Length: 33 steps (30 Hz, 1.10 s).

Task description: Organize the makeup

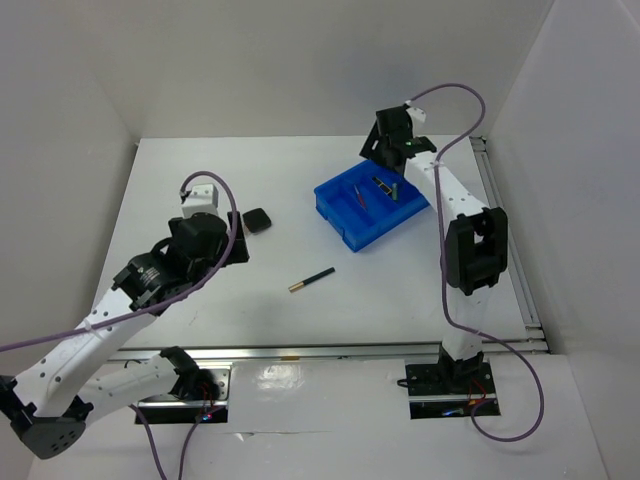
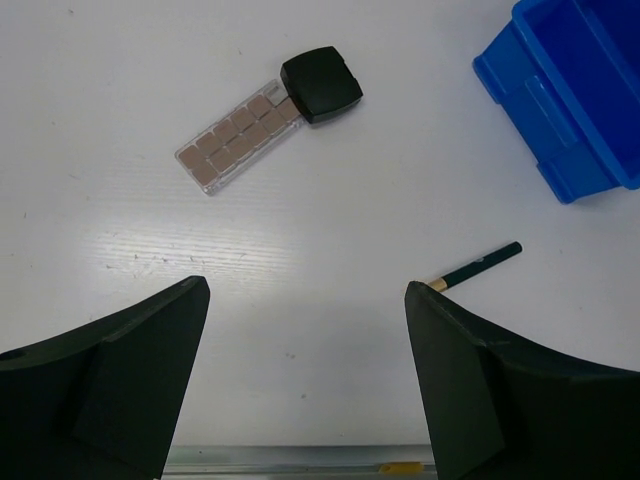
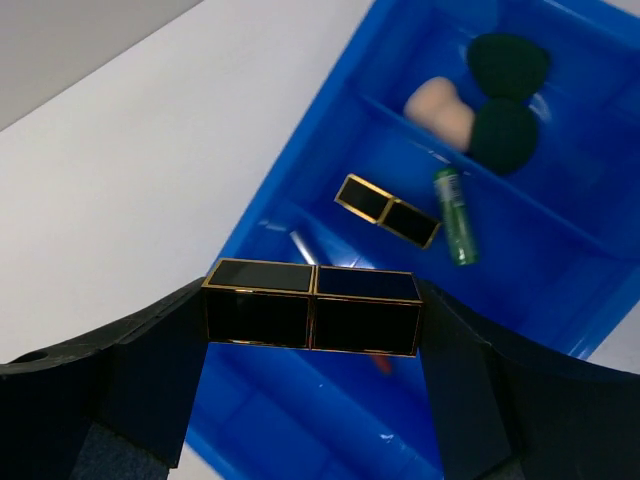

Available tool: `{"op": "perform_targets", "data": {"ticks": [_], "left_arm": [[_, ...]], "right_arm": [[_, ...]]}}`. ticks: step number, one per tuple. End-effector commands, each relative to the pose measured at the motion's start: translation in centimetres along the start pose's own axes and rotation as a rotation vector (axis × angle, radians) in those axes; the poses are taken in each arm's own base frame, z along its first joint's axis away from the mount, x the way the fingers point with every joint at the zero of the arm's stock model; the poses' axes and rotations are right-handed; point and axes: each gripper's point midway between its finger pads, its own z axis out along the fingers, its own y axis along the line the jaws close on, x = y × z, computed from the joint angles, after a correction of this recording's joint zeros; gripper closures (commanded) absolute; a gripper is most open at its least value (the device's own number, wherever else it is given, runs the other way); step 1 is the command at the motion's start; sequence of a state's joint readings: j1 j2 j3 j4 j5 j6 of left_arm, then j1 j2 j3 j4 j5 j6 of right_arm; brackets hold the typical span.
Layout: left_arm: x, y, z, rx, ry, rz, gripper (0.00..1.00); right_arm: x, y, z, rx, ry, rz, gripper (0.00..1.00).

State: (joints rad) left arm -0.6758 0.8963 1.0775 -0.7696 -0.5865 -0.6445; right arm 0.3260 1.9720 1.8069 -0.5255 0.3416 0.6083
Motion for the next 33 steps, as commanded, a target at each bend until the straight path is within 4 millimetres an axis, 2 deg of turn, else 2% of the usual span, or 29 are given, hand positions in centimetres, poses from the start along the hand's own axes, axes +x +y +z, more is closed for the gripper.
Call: {"op": "perform_targets", "data": {"ticks": [1,4,5,11,12,14,16,18,19,22,23,24,29,30,31,33], "left_arm": [[-1.8,-0.8,0.9,-0.008,-0.058,0.012,0.07],[-2.2,-1.6,1.8,-0.01,-0.056,0.032,0.07],[-2.0,-1.7,2.1,-0.015,-0.047,0.047,0.07],[-2.1,-2.5,3.5,-0.031,-0.039,0.076,0.07],[-2.1,-2.5,3.5,-0.031,-0.039,0.077,0.07],[-2.1,-2.5,3.5,-0.031,-0.039,0.077,0.07],[-2.2,-2.6,3.5,-0.027,-0.046,0.071,0.07],[-2.2,-2.6,3.5,-0.027,-0.046,0.071,0.07],[-2.2,-2.6,3.5,-0.027,-0.046,0.071,0.07],[-2.2,-2.6,3.5,-0.027,-0.046,0.071,0.07],[-2.2,-2.6,3.5,-0.027,-0.046,0.071,0.07],[-2.4,-2.6,3.3,-0.023,-0.052,0.066,0.07],[-2.4,-2.4,2.7,-0.012,-0.049,0.065,0.07],[-2.5,-2.4,2.4,0.001,-0.054,0.059,0.07],[-2.8,-2.4,2.2,0.002,-0.055,0.058,0.07],[-2.9,-2.3,1.6,0.016,-0.059,0.041,0.07]], "right_arm": [[0.4,-1.2,1.1,0.013,0.046,0.025,0.39],[-0.5,-3.4,2.4,0.035,0.06,0.114,0.38],[0.2,-3.9,3.3,0.04,0.089,0.131,0.38],[0.8,-5.8,5.8,0.058,0.133,0.23,0.38],[1.7,-6.1,6.4,0.076,0.157,0.224,0.38],[1.7,-6.6,7.0,0.091,0.163,0.237,0.36],[2.5,-6.9,7.7,0.104,0.179,0.232,0.35],[2.9,-7.0,8.0,0.11,0.186,0.24,0.3],[2.7,-6.9,8.1,0.105,0.179,0.242,0.21],[2.9,-6.6,8.0,0.09,0.191,0.243,0.09],[2.3,-6.4,7.6,0.082,0.18,0.246,0.02],[1.8,-6.2,7.4,0.069,0.165,0.238,0.0],[-1.8,-4.4,4.1,-0.002,0.089,0.2,0.0],[-2.4,-3.5,3.2,-0.027,0.073,0.178,0.0],[-4.0,-3.1,1.6,-0.052,0.039,0.17,0.0],[-3.5,-0.7,-1.1,-0.097,0.017,0.077,0.04]]}}
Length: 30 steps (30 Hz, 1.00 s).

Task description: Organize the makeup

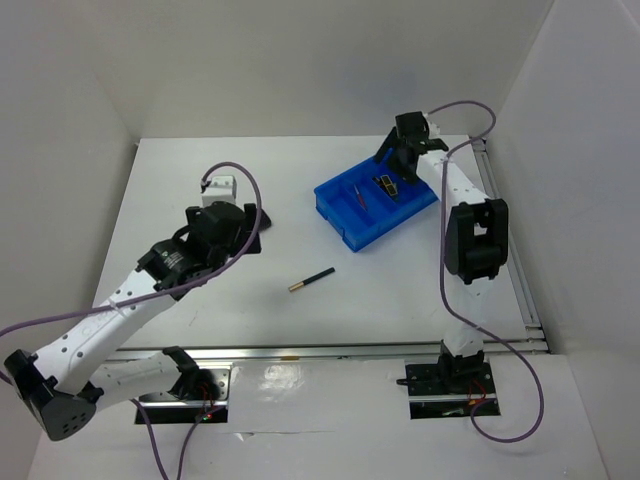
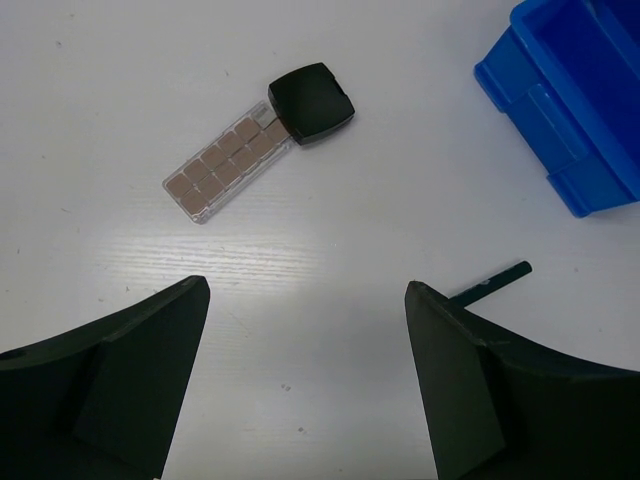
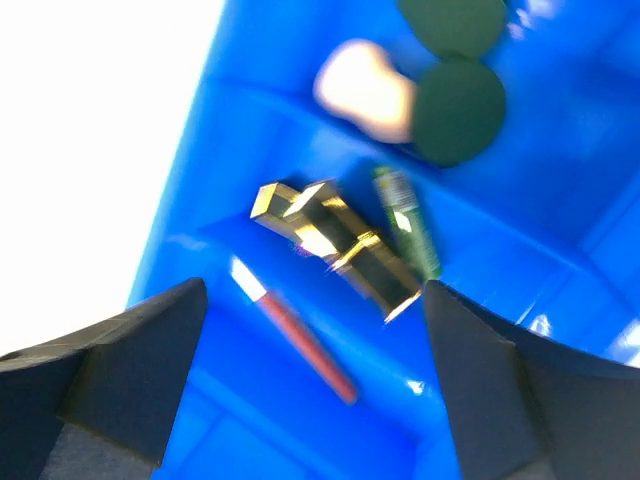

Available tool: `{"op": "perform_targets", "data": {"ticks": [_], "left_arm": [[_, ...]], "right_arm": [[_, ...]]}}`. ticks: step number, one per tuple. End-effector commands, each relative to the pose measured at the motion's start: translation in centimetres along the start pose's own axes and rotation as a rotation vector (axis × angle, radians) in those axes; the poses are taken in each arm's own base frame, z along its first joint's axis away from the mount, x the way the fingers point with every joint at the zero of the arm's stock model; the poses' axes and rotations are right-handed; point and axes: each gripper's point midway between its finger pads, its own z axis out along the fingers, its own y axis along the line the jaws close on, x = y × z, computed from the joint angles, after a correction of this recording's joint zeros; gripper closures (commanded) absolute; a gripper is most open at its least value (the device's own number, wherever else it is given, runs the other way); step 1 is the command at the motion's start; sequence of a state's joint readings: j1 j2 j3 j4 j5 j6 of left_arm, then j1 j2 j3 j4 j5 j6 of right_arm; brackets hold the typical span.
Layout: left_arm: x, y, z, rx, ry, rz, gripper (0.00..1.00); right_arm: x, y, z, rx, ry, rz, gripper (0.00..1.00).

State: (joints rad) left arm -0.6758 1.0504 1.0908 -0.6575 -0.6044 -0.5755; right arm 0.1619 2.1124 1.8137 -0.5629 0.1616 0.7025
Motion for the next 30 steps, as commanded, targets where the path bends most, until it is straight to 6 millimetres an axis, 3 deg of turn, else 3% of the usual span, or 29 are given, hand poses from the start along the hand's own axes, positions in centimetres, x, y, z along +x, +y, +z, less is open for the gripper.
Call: {"op": "perform_targets", "data": {"ticks": [1,2,3,5,6,7,9,10,11,12,14,16,17,20,30], "left_arm": [[-3.1,0.1,-2.4,0.049,-0.085,-0.065,0.07],[-3.1,0.3,-2.7,0.05,-0.086,-0.066,0.07],[-3.1,0.5,-3.0,0.051,-0.087,-0.076,0.07],[-3.0,0.9,-3.6,0.056,-0.096,-0.093,0.07],[-2.9,1.1,-3.9,0.056,-0.093,-0.105,0.07],[-2.6,1.2,-3.9,0.056,-0.091,-0.118,0.07],[-2.6,1.4,-4.4,0.067,-0.092,-0.131,0.07],[-2.6,1.6,-4.8,0.07,-0.096,-0.134,0.07],[-2.2,1.6,-4.8,0.072,-0.081,-0.135,0.07],[-2.4,1.7,-5.1,0.077,-0.09,-0.142,0.08],[-2.1,2.0,-5.3,0.073,-0.082,-0.145,0.08],[-1.8,2.1,-5.6,0.08,-0.072,-0.15,0.08],[-1.7,2.3,-5.9,0.081,-0.071,-0.16,0.08],[-1.6,2.4,-6.1,0.088,-0.067,-0.15,0.08],[-0.3,3.2,-6.6,0.081,-0.036,-0.153,0.08]], "right_arm": [[-3.9,6.5,-11.1,-0.176,-0.215,-0.122,0.11],[-2.9,7.1,-12.3,-0.185,-0.224,-0.155,0.14],[-0.1,8.9,-13.9,-0.23,-0.202,-0.226,0.16],[3.5,8.3,-15.8,-0.207,-0.185,-0.285,0.22],[6.9,9.5,-17.0,-0.238,-0.158,-0.326,0.28],[9.5,7.9,-16.5,-0.186,-0.129,-0.342,0.31],[14.3,7.2,-18.0,-0.188,-0.047,-0.377,0.41],[16.3,7.1,-18.3,-0.197,-0.01,-0.34,0.42],[18.7,5.7,-18.2,-0.18,0.045,-0.355,0.42],[21.3,6.0,-18.7,-0.197,0.077,-0.344,0.42],[24.7,4.9,-18.6,-0.19,0.142,-0.36,0.42],[27.0,4.8,-19.0,-0.193,0.187,-0.345,0.4],[28.0,4.3,-18.5,-0.172,0.217,-0.32,0.29],[30.0,5.0,-17.8,-0.165,0.25,-0.281,0.11],[33.3,4.5,-14.0,0.023,0.304,-0.222,0.11]]}}
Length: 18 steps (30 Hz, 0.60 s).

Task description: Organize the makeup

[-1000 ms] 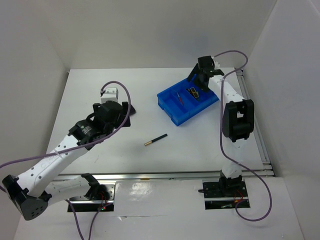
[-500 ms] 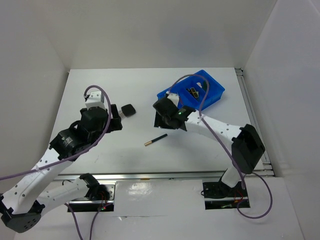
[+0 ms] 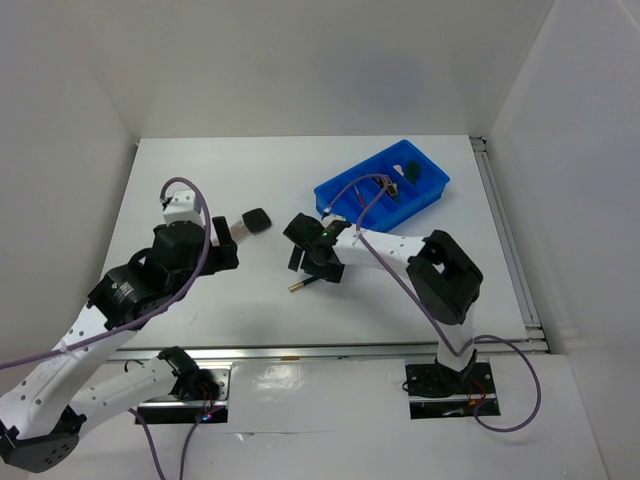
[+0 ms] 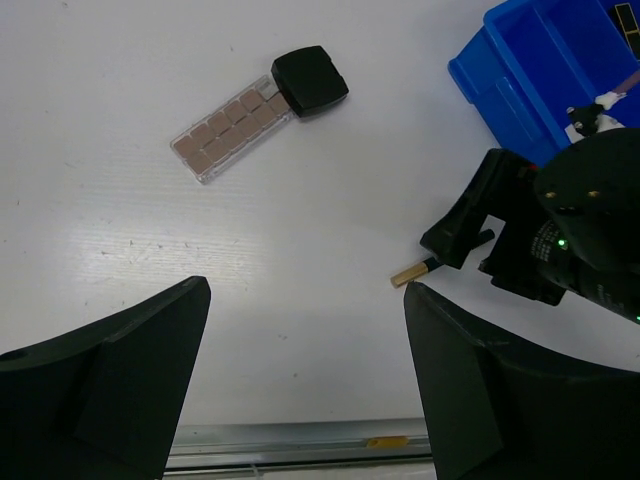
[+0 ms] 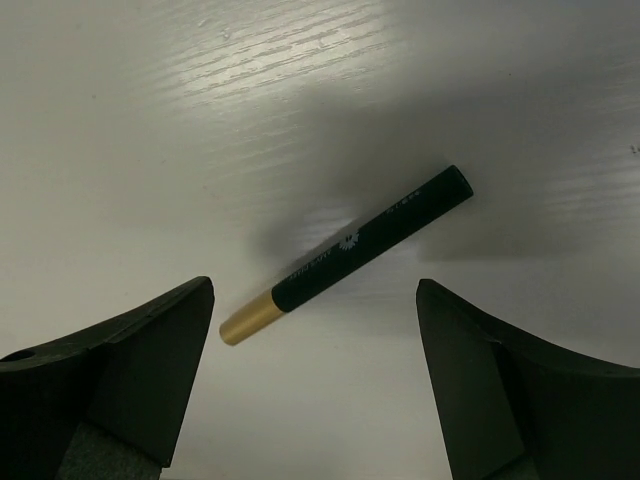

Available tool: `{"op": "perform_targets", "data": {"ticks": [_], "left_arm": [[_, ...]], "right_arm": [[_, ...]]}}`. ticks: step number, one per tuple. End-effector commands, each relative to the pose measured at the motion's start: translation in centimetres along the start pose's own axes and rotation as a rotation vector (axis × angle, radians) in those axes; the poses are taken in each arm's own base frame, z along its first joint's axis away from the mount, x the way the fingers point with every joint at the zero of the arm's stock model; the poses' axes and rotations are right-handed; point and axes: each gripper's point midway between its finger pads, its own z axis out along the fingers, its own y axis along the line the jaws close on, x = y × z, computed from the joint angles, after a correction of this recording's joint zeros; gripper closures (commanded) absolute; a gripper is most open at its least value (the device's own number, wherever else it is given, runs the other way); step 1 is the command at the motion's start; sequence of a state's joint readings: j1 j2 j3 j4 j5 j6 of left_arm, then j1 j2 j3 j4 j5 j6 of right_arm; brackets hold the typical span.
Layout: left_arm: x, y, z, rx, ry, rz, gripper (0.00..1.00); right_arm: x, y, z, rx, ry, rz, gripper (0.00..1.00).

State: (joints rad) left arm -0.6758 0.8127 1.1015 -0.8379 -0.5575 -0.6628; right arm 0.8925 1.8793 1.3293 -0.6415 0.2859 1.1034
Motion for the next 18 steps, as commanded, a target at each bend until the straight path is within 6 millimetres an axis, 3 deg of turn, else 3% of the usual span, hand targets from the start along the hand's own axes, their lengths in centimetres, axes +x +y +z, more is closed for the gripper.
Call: {"op": "perform_targets", "data": {"ticks": [1,8,12,17,18], "left_arm": [[-0.4,0.2,-1.0,0.018,-0.021,-0.036,0.08],[-0.5,0.8,-1.8,0.031,-0.04,-0.049,0.08],[-0.3,0.9,-1.8,0.026,-0.033,-0.045,0.08],[-0.2,1.2,-1.8,0.014,-0.032,-0.04,0.08],[-0.2,1.2,-1.8,0.014,-0.032,-0.04,0.08]], "right_arm": [[0.3,0.5,0.4,0.04,0.008,0.063,0.11],[1.0,1.2,2.2,0.056,0.034,0.056,0.15],[1.8,0.5,3.0,0.08,0.055,0.047,0.24],[1.4,0.5,3.7,0.117,0.015,0.016,0.5],[1.4,0.5,3.7,0.117,0.015,0.015,0.6]]}}
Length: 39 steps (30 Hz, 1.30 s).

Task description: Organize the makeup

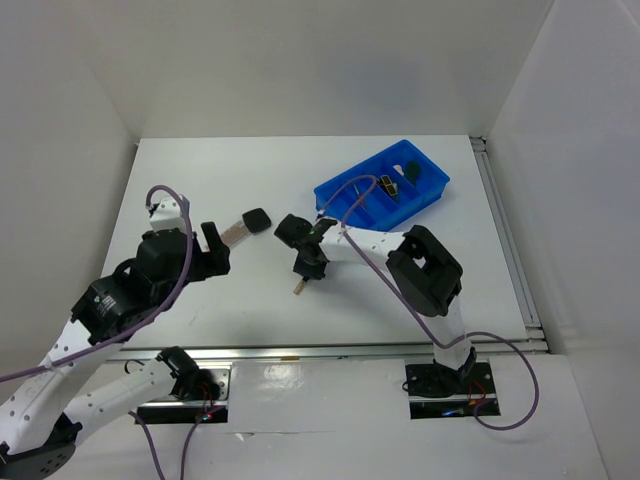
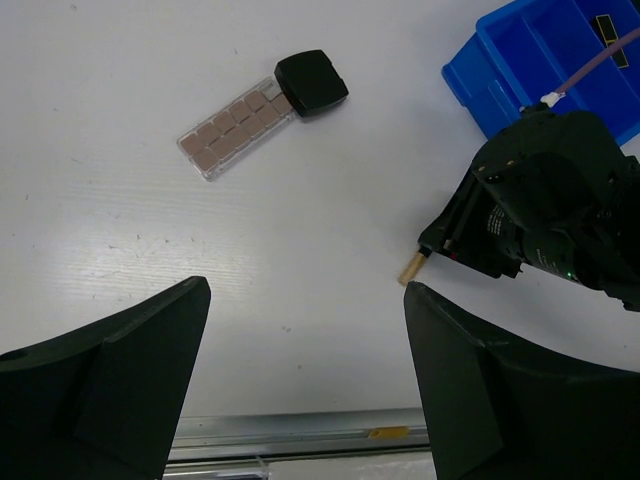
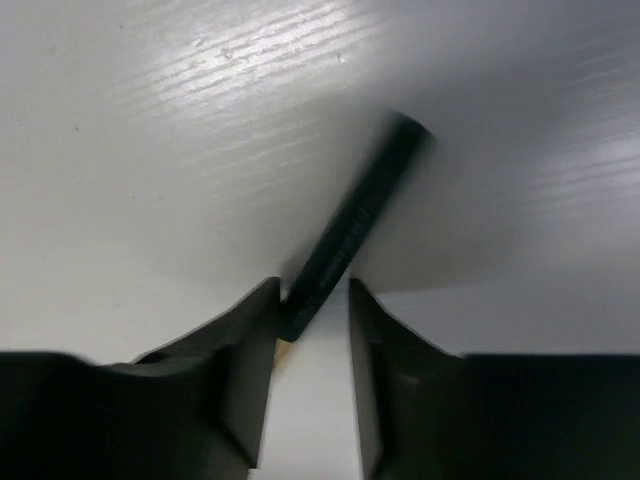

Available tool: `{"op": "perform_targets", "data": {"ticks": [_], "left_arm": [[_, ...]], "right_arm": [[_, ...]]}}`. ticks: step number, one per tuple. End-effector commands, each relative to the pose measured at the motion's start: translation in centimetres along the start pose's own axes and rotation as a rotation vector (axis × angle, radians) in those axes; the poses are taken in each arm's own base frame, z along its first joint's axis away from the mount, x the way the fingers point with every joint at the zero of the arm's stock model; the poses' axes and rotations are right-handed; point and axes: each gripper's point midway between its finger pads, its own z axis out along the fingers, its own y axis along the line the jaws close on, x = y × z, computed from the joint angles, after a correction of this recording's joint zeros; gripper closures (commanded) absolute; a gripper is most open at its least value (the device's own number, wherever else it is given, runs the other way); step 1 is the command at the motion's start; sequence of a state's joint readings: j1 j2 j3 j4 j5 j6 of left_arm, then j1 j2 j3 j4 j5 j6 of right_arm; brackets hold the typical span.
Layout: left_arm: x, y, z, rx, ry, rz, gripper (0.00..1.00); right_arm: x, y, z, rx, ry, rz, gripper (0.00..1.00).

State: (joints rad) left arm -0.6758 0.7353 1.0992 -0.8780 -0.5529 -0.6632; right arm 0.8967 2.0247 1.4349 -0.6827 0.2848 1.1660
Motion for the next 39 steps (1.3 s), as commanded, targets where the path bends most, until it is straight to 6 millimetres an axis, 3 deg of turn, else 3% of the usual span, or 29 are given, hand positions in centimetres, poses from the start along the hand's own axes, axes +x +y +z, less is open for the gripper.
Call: {"op": "perform_targets", "data": {"ticks": [1,3,7,10,11,13,17,18,21,22,24,25,26,28,29,35,39], "left_arm": [[-0.1,0.1,-0.1,-0.007,-0.009,-0.022,0.08],[-0.1,0.1,-0.1,-0.007,-0.009,-0.022,0.08],[-0.2,0.3,0.0,-0.014,-0.014,-0.022,0.08],[-0.6,0.6,-0.2,-0.031,-0.028,-0.032,0.08],[-1.0,0.8,-0.4,-0.042,-0.038,-0.034,0.08],[-1.9,0.8,-0.4,-0.061,-0.055,-0.027,0.08],[-2.9,0.6,-0.3,-0.082,-0.07,-0.016,0.08],[-3.3,0.5,-0.1,-0.093,-0.073,-0.004,0.08],[-4.0,0.0,0.3,-0.101,-0.078,0.006,0.08],[-3.8,-0.2,0.9,-0.109,-0.066,0.027,0.07],[-4.2,-1.1,1.5,-0.095,-0.07,0.032,0.07],[-4.0,-1.5,2.3,-0.106,-0.054,0.053,0.07],[-3.8,-1.8,2.8,-0.099,-0.044,0.076,0.07],[-4.1,-2.5,4.0,-0.11,-0.04,0.087,0.07],[-3.2,-2.9,5.6,-0.136,0.003,0.128,0.07],[-3.4,-6.6,10.0,-0.102,0.096,0.154,0.07],[-3.5,-8.7,12.5,0.02,0.179,0.099,0.07]], "right_arm": [[0.7,-0.4,0.9,0.061,-0.025,-0.044,0.66],[0.3,-0.1,0.8,0.055,-0.037,-0.041,0.78],[0.7,-0.1,0.7,0.065,-0.055,-0.098,0.9],[0.6,1.1,0.0,0.043,-0.078,-0.167,0.95],[0.4,2.2,-0.6,0.019,-0.099,-0.197,1.0],[-0.5,3.7,-2.1,-0.035,-0.144,-0.288,1.0],[-3.7,7.0,-6.3,-0.174,-0.282,-0.396,1.0],[-5.5,8.7,-8.9,-0.254,-0.362,-0.384,1.0],[-9.4,10.1,-12.5,-0.342,-0.51,-0.443,1.0],[-11.2,10.2,-14.5,-0.373,-0.56,-0.435,1.0],[-15.2,8.9,-15.7,-0.365,-0.634,-0.435,1.0],[-16.6,8.3,-15.5,-0.344,-0.651,-0.435,1.0],[-19.5,6.7,-15.6,-0.304,-0.689,-0.43,1.0],[-22.5,5.7,-15.6,-0.291,-0.732,-0.432,0.99],[-25.1,3.8,-15.2,-0.246,-0.756,-0.408,0.99],[-31.8,-0.4,-13.8,-0.163,-0.843,-0.468,0.99],[-33.2,-2.3,-11.2,-0.142,-0.815,-0.525,0.99]]}}
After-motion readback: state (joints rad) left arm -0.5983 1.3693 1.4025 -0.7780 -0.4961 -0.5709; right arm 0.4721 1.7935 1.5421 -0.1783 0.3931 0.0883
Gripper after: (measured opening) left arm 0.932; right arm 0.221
